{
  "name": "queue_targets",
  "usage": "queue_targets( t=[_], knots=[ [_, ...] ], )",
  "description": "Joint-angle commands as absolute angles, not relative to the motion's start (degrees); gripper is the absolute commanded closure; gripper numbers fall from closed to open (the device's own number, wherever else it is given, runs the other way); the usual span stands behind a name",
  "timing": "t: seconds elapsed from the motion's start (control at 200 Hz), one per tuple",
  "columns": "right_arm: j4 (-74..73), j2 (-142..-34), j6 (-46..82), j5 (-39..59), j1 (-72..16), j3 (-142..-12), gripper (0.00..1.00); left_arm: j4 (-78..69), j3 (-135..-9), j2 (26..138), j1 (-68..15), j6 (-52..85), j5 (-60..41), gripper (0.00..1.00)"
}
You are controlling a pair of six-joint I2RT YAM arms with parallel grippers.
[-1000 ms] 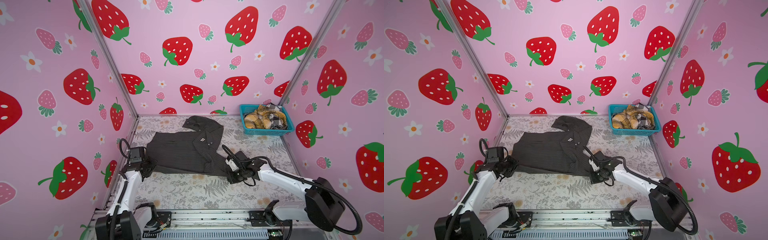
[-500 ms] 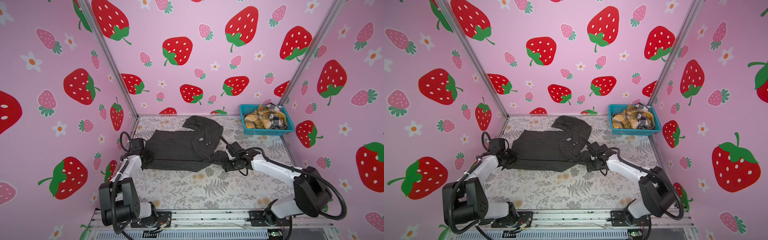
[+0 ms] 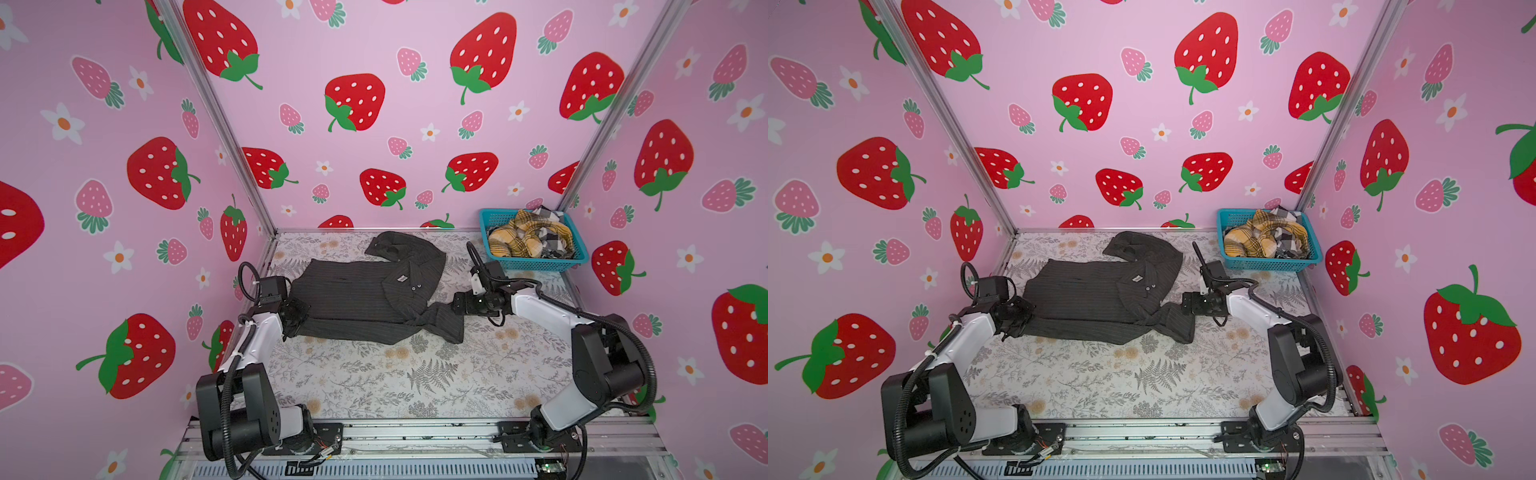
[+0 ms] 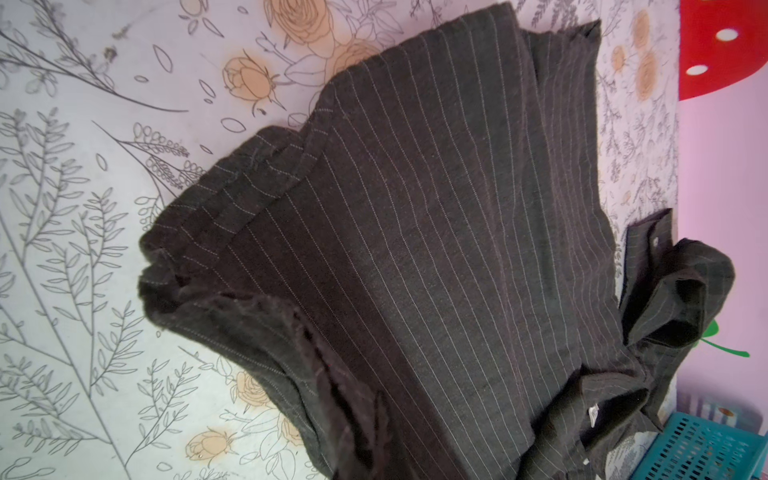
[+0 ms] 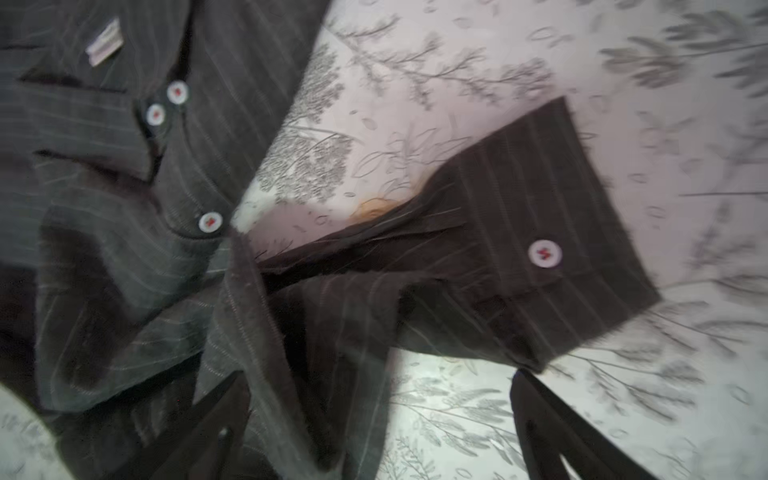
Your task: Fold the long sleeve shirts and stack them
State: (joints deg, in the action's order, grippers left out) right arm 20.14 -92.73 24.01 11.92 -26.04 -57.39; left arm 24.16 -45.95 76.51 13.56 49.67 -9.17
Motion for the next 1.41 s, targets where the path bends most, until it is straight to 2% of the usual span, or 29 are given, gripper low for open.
queue_targets(
  t=[0.0,0.08,0.175,0.34,0.485,0.565,0.805,0.995,1.211,1.316,1.401],
  knots=[
    [12.89,-93.23,19.81,25.52,-26.36,-55.25,0.0,24.47,-45.16,75.93,13.69,49.41,-10.14,1.0],
    [11.5,-92.43,19.92,27.92,-26.62,-52.85,0.0,24.35,-45.43,76.33,13.64,49.0,-10.81,1.0],
    [13.06,-92.11,20.74,25.3,-27.62,-51.25,0.02,24.02,-45.27,76.29,13.64,48.87,-10.89,1.0],
    [17.92,-92.78,21.93,12.33,-29.67,-51.42,0.1,23.45,-44.82,76.7,13.62,48.78,-10.72,1.0],
    [21.89,-89.03,21.47,1.53,-31.63,-55.36,0.0,23.71,-44.88,77.08,13.62,48.27,-10.89,1.0],
    [21.39,-88.82,21.61,-3.61,-30.61,-56.74,0.0,23.65,-44.81,77.08,13.65,48.21,-10.92,1.0],
    [11.14,-96.07,20.6,18.32,-21.82,-57.56,0.0,24.17,-44.91,77.0,13.63,47.65,-11.8,1.0],
    [8.64,-99.63,22.53,30.28,-21.15,-56.87,0.0,24.2,-44.77,76.37,13.65,47.82,-12.45,1.0],
    [8.42,-96.11,23.07,33.42,-23.93,-52.49,0.0,23.82,-44.78,76.29,13.57,48.52,-13.36,1.0],
    [9.93,-94.77,22.74,30.77,-24.92,-51.01,0.0,23.82,-44.59,76.23,13.58,48.6,-13.4,1.0],
    [13.21,-94.79,22.42,24.02,-26.59,-50.97,0.06,23.57,-44.25,76.2,13.54,48.51,-13.45,1.0]
  ],
)
